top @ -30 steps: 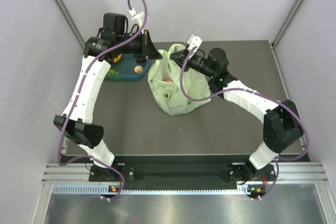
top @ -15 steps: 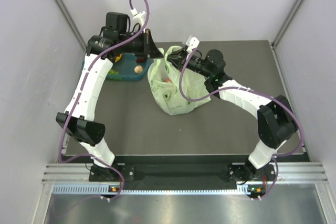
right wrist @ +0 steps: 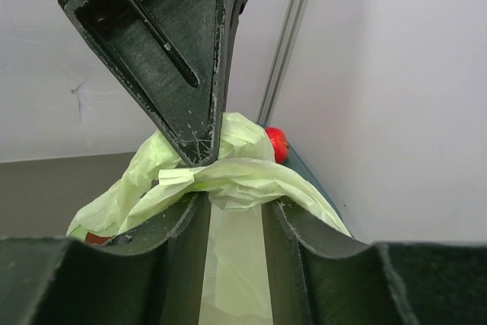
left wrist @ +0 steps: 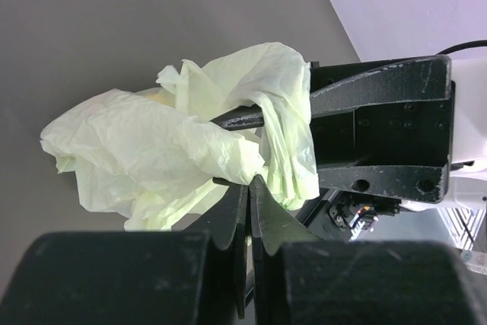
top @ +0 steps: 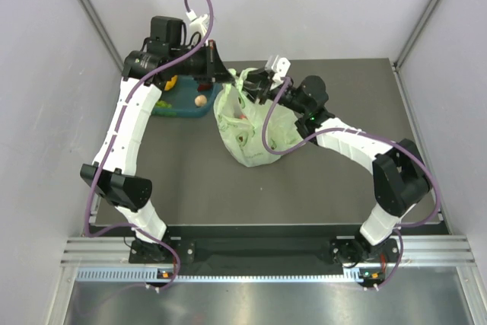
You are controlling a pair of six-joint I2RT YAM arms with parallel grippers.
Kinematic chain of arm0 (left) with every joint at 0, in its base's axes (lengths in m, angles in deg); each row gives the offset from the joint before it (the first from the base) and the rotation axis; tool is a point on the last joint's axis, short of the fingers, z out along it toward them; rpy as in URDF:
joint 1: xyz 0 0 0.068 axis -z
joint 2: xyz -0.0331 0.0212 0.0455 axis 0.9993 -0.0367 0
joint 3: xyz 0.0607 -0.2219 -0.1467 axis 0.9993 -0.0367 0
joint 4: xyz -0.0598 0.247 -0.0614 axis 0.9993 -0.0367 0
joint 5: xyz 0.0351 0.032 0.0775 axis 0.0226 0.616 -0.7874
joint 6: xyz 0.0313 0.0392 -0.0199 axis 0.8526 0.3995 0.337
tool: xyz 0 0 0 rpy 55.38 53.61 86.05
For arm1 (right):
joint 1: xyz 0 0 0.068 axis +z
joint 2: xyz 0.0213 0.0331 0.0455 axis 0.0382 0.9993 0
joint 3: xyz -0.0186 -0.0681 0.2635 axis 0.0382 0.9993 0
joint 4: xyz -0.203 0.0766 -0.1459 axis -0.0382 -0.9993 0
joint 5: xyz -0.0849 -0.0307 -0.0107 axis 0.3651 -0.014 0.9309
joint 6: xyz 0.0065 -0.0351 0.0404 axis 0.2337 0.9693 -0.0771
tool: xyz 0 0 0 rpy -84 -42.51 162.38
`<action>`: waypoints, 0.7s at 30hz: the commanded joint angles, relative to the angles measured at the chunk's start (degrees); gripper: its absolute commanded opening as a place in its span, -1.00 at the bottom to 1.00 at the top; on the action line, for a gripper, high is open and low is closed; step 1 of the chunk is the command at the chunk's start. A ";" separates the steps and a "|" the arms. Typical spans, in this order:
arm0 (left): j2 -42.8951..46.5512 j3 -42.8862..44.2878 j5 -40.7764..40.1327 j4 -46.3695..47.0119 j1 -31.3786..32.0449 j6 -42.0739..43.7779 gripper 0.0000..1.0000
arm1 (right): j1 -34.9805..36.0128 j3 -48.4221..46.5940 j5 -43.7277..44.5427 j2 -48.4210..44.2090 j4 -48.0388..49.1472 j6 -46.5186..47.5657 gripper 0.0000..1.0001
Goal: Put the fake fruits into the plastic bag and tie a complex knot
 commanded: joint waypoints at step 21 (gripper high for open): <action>2.68 -2.10 8.46 3.23 -0.19 -2.02 -0.95 | 1.54 -0.09 0.78 1.17 10.41 -0.85 0.22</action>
